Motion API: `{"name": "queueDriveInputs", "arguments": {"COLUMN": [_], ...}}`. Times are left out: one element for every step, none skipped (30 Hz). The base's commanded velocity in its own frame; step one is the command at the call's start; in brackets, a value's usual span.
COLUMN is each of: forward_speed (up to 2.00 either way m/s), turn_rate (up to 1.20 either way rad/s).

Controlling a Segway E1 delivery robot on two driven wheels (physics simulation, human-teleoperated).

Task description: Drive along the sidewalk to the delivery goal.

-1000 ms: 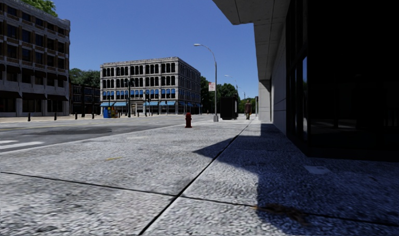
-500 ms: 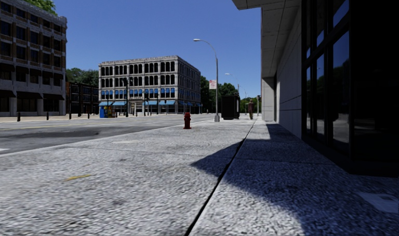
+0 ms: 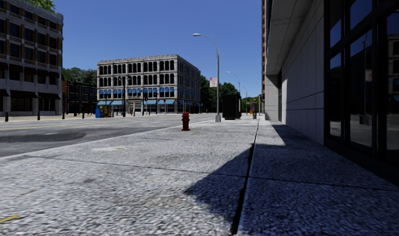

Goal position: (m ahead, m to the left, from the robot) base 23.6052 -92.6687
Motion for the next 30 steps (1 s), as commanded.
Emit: {"name": "queueDriveInputs", "arguments": {"forward_speed": [2.0,2.0,2.0,2.0,2.0,2.0,2.0,2.0,2.0,2.0,2.0,2.0,2.0,2.0,2.0,2.0,2.0,2.0,2.0,2.0,2.0,2.0,2.0,2.0,2.0,2.0,2.0,2.0,2.0,2.0], "turn_rate": [0.0,0.0,0.0,0.0,0.0,0.0,0.0,0.0,0.0,0.0,0.0,0.0,0.0,0.0,0.0,0.0,0.0,0.0,0.0,0.0,0.0,0.0,0.0,0.0,0.0,0.0,0.0,0.0,0.0,0.0]}}
